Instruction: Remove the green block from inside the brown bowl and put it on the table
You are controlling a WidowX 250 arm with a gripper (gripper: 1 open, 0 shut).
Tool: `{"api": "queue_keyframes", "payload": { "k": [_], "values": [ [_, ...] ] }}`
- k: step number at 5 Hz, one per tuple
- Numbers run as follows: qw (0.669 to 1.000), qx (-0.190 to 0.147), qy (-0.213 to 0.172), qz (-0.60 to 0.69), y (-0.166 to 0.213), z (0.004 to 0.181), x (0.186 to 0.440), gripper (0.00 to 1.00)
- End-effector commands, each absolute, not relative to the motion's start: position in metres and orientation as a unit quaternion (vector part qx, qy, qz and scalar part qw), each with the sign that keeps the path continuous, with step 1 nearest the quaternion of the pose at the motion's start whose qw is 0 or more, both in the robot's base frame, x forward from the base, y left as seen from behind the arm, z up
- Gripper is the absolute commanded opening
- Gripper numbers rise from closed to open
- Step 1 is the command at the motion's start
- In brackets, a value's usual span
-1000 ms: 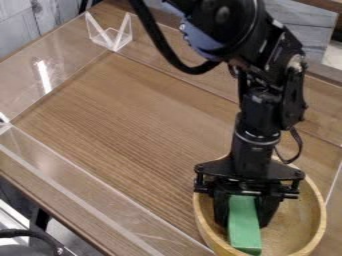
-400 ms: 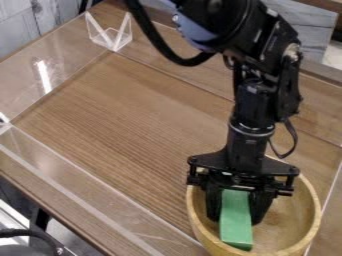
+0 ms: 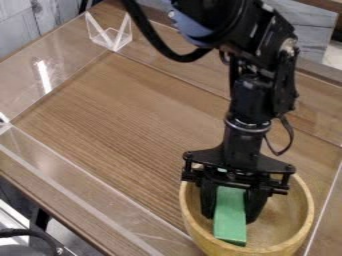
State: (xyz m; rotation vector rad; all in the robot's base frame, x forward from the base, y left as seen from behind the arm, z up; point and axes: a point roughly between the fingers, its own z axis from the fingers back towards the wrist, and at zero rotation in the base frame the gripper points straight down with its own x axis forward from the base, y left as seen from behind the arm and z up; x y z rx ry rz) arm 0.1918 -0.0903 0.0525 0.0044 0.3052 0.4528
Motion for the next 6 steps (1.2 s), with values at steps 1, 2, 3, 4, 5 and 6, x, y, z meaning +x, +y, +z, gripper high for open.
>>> {"api": "queue_keyframes", "payload": {
  "k": [1,2,3,4,5,6],
  "values": [
    [0.969,-0.011,0.131,0.211,-0.089,0.068,0.198,0.0],
    [0.969,-0.011,0.134,0.206,-0.088,0.07,0.197,0.0],
    [0.97,-0.012,0.137,0.202,-0.086,0.073,0.196,0.0],
    [0.97,-0.014,0.138,0.199,-0.085,0.076,0.196,0.0],
    [0.971,-0.016,0.139,0.195,-0.083,0.079,0.196,0.0],
    [0.971,-0.021,0.137,0.197,-0.078,0.087,0.196,0.0]
  ]
}}
